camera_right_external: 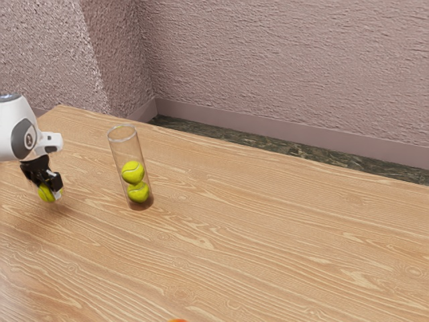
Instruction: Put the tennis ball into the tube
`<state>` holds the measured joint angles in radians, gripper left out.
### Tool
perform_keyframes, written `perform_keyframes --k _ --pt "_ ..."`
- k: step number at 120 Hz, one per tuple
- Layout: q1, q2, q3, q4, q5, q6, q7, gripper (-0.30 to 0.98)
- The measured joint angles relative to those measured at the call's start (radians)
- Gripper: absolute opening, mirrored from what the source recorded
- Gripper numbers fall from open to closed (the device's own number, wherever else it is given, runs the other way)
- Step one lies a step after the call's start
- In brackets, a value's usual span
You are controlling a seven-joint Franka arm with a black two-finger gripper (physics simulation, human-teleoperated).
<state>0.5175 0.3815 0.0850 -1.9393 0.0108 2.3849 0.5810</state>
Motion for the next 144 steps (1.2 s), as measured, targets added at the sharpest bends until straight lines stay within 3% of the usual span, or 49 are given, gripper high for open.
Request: perform_keyframes --k 29,51,68,110,144 --pt "0.000 -0.222 -0.046 -0.003 0.001 -0.166 -0.026 0.38" --pt "0.003 -0.294 -0.110 0.061 0.002 -0.266 -0.063 0.36" --pt "-0.014 -0.292 -0.162 0.154 -0.015 -0.325 -0.110 0.36" --pt "-0.116 -0.193 -0.167 0.334 -0.102 -0.368 -0.203 0.36" --pt "-0.170 -0.161 -0.166 0.362 -0.117 -0.372 -0.256 0.36"
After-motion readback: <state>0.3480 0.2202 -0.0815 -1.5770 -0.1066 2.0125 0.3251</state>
